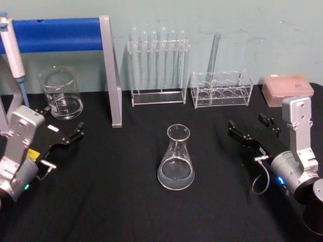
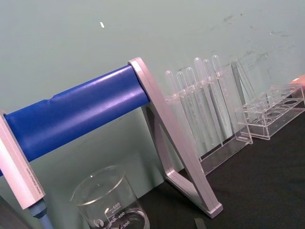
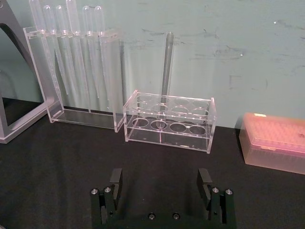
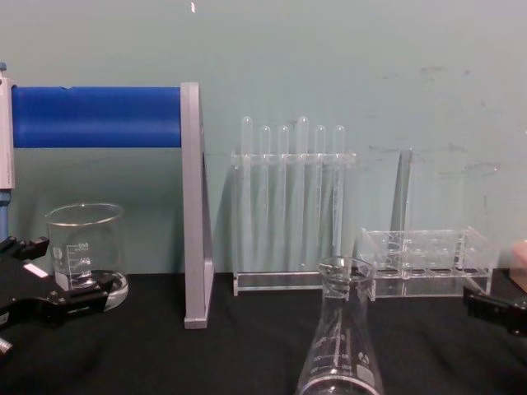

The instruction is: Grasp the erlenmeyer flask with one hand, shake it three times, then place it back.

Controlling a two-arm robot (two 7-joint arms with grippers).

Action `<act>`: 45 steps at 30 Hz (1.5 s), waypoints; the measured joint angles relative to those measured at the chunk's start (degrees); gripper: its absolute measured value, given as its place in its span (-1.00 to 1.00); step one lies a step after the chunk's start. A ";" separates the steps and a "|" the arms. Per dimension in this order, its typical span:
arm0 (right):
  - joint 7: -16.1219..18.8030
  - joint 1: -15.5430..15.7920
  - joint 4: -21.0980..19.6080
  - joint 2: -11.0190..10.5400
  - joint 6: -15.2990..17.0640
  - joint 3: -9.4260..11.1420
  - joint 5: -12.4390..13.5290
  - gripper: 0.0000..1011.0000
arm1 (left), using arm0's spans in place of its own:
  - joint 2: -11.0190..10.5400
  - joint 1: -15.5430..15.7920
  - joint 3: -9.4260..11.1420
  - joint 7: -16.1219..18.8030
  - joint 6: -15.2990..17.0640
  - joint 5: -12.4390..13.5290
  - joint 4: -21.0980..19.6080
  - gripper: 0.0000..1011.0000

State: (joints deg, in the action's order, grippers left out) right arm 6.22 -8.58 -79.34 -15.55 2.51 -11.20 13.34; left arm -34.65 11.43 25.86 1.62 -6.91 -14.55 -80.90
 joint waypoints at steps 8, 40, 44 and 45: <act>-0.05 -0.03 0.00 -0.03 0.00 -0.04 0.01 0.98 | 0.00 0.00 0.00 0.00 0.00 0.00 0.00 0.98; -0.13 -0.04 0.00 -0.06 -0.02 -0.10 0.05 0.98 | 0.00 0.00 0.00 0.00 0.00 0.00 0.00 0.98; -0.13 -0.04 0.00 -0.06 -0.02 -0.10 0.06 0.98 | 0.00 0.00 0.00 0.00 0.00 0.00 0.00 0.98; -0.13 -0.04 0.00 -0.06 -0.02 -0.10 0.06 0.98 | 0.00 0.00 0.00 0.00 0.00 0.00 0.00 0.98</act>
State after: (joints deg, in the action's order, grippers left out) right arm 6.09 -8.62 -79.34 -15.61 2.49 -11.30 13.40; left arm -34.65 11.43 25.87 1.62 -6.91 -14.55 -80.90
